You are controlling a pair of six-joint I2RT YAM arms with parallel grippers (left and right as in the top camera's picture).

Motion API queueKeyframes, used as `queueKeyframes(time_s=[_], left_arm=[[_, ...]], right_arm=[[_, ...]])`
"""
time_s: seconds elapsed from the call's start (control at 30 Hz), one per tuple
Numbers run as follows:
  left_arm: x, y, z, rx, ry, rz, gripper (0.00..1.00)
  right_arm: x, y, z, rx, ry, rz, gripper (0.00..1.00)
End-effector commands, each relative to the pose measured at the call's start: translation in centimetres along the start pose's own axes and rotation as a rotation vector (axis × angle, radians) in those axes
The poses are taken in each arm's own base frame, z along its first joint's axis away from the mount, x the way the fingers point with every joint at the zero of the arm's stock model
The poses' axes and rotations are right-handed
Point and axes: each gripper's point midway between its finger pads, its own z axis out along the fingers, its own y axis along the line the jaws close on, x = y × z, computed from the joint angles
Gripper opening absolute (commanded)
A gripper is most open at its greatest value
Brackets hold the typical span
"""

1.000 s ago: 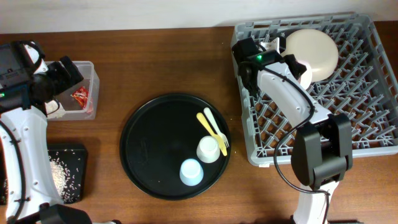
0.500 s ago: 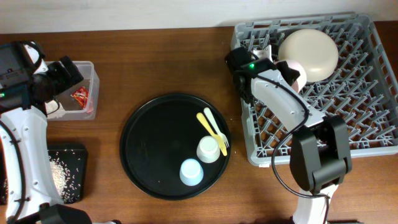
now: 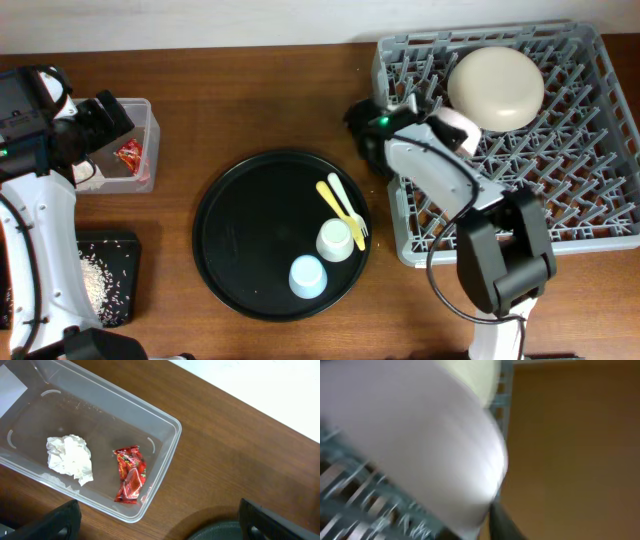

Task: Sort waste into correct bins and load items into the dishwasher rack
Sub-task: 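Carry the pink bowl to the rack and set it down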

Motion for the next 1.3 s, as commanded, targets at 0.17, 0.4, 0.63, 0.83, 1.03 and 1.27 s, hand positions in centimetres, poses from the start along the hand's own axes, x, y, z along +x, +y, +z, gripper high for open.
queueKeyframes(time_s=[0.17, 0.4, 0.63, 0.83, 1.03, 1.27], left_arm=[[-0.2, 0.0, 0.0, 0.005, -0.003, -0.004, 0.99], [-0.2, 0.0, 0.0, 0.005, -0.003, -0.004, 0.99], [-0.2, 0.0, 0.0, 0.005, -0.003, -0.004, 0.99], [-0.2, 0.0, 0.0, 0.005, -0.003, -0.004, 1.00], [-0.2, 0.0, 0.0, 0.005, -0.003, -0.004, 0.99], [-0.2, 0.0, 0.0, 0.005, -0.003, -0.004, 0.99]], right_arm=[[1.9, 5.0, -2.4, -0.279, 0.051, 0.036, 0.83], [0.5, -0.3, -9.1, -0.704, -0.092, 0.336, 0.72], [1.5, -2.1, -3.0, -0.857, 0.047, 0.550, 0.04], [-1.2, 0.8, 0.9, -0.929, 0.047, 0.572, 0.04], [-1.4, 2.8, 1.8, -0.930, 0.084, 0.543, 0.04], [-2.2, 1.7, 3.3, -0.837, 0.054, 0.584, 0.04]])
